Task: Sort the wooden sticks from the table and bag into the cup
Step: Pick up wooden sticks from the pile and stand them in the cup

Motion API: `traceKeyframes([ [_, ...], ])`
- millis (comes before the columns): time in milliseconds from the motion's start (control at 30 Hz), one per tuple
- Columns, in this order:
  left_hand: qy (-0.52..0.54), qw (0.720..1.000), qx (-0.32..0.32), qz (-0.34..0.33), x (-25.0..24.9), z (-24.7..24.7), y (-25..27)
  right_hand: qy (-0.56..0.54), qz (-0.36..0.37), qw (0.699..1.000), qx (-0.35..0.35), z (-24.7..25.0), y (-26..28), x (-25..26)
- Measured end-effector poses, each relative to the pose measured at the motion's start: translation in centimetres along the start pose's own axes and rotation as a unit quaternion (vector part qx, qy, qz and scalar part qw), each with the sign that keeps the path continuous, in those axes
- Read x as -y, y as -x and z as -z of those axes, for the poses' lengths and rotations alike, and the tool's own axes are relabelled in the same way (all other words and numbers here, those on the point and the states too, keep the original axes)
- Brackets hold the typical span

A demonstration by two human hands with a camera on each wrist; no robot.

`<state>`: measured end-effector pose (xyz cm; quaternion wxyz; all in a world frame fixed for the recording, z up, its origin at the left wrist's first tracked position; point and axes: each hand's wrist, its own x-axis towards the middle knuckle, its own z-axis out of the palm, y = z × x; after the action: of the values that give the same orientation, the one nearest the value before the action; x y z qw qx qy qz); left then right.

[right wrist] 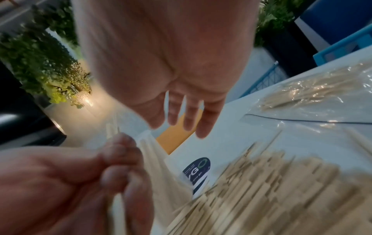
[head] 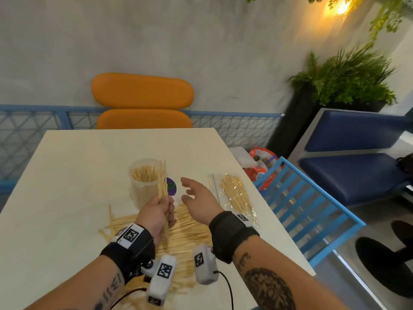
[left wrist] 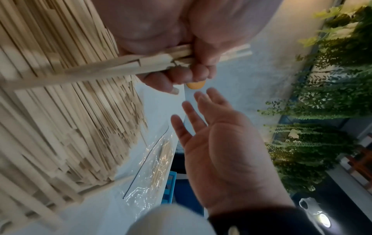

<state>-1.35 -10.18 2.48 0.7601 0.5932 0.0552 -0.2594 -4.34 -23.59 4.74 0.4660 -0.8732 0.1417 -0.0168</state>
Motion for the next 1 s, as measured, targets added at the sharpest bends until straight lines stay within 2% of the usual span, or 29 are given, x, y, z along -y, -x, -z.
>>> traceKeyframes([
  [67,0.006,0.999,0.032,0.007,0.0,-0.1,0.3,-0.01,0.029,0.997,0.071,0.0,-0.5,0.6],
  [133,0.007,0.998,0.056,0.009,-0.1,-0.1,0.3,-0.035,0.038,0.994,0.099,-0.1,-0.8,0.8],
  [400,-0.02,0.996,0.09,0.021,-1.0,0.9,0.1,-0.083,0.002,0.996,0.029,-0.2,0.2,-0.1],
  [467,-0.063,0.992,0.105,0.014,-0.7,0.6,0.1,-0.147,-0.005,0.989,-0.015,0.2,0.4,0.3],
  [567,-0.115,0.985,0.125,0.006,-0.4,0.4,0.4,-0.269,-0.003,0.961,-0.055,1.0,0.4,1.7],
  [767,-0.13,0.981,0.144,-0.001,-0.2,0.2,0.8,-0.168,0.047,0.983,-0.061,0.6,-0.1,3.0],
  [1000,-0.106,0.981,0.161,-0.017,-0.7,-0.1,1.3,-0.183,0.052,0.982,0.015,0.8,0.8,2.9],
])
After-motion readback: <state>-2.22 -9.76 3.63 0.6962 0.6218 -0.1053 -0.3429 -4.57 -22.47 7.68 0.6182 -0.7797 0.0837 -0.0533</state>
